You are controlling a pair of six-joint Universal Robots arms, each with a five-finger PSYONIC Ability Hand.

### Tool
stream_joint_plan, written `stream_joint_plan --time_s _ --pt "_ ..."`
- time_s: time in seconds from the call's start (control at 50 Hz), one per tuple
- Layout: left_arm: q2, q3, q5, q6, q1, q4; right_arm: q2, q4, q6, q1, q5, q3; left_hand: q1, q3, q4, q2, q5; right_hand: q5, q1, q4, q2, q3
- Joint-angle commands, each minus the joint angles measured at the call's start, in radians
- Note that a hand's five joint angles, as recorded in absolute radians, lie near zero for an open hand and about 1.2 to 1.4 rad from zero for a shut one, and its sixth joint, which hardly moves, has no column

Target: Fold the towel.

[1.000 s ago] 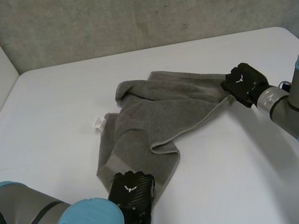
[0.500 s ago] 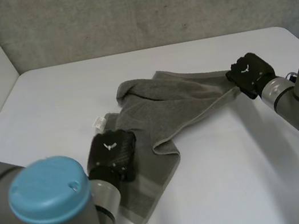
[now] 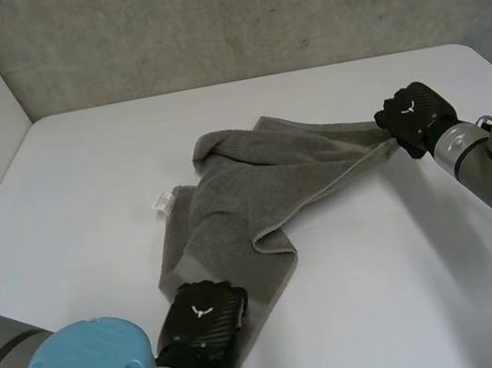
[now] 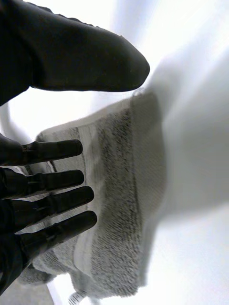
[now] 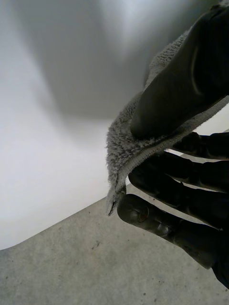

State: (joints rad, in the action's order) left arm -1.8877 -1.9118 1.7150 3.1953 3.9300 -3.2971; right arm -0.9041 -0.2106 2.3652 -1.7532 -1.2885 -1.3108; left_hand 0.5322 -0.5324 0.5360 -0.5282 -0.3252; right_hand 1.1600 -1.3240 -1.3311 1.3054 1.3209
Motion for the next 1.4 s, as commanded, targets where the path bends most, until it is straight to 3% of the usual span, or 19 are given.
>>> stream_joint_plan --time_s 0.02,0.32,0.58,1.4 --pt "-0.013 -0.006 0.0 0.0 0.02 -0.012 0.004 -0.001 -0.003 0.0 -0.002 -0.001 -0.025 0.025 -0.029 0.021 -0.007 0.062 -0.072 -0.065 0.091 0.075" --pt "-0.059 0.003 0.001 0.001 0.02 -0.047 0.005 -0.004 -0.004 0.0 -0.002 -0.002 0.01 -0.01 0.006 -0.014 -0.043 0.062 -0.072 -0.065 0.091 0.075" --pt "-0.067 -0.001 0.001 0.003 0.012 -0.079 0.011 -0.004 -0.007 -0.002 -0.003 -0.004 0.251 -0.251 0.247 -0.255 -0.283 0.062 -0.072 -0.065 0.091 0.075" --pt "-0.077 -0.016 0.003 0.005 -0.001 -0.084 0.011 -0.003 -0.008 -0.005 -0.008 -0.008 0.183 -0.183 0.18 -0.187 -0.216 0.062 -0.072 -0.065 0.091 0.075"
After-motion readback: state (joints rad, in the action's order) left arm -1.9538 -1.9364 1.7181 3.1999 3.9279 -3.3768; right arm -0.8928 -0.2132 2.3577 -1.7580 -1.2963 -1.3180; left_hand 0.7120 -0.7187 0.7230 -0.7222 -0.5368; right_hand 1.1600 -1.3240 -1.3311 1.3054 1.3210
